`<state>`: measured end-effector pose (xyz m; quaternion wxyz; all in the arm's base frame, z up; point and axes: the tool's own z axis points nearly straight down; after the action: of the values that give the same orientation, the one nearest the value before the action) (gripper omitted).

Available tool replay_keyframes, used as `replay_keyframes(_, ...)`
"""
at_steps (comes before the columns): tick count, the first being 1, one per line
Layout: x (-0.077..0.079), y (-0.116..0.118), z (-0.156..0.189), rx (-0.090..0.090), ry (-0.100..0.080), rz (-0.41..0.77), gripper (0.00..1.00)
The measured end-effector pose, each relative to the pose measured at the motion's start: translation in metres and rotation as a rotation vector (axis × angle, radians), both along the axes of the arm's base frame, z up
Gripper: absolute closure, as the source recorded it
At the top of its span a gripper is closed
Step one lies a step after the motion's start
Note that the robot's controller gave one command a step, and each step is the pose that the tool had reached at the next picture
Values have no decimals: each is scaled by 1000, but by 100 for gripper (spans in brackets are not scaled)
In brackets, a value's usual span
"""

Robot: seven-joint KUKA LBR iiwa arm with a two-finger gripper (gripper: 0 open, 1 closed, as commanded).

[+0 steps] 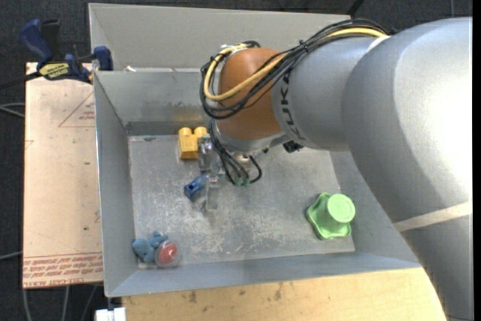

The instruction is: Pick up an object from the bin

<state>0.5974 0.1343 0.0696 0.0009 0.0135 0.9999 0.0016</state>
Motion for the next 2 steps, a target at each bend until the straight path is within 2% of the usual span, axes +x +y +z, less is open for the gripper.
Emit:
replay_keyframes(1, 0, -2, 3, 1, 0, -5, 100)
replay_keyframes(2, -31, 10, 102, 0, -6, 56, 100)
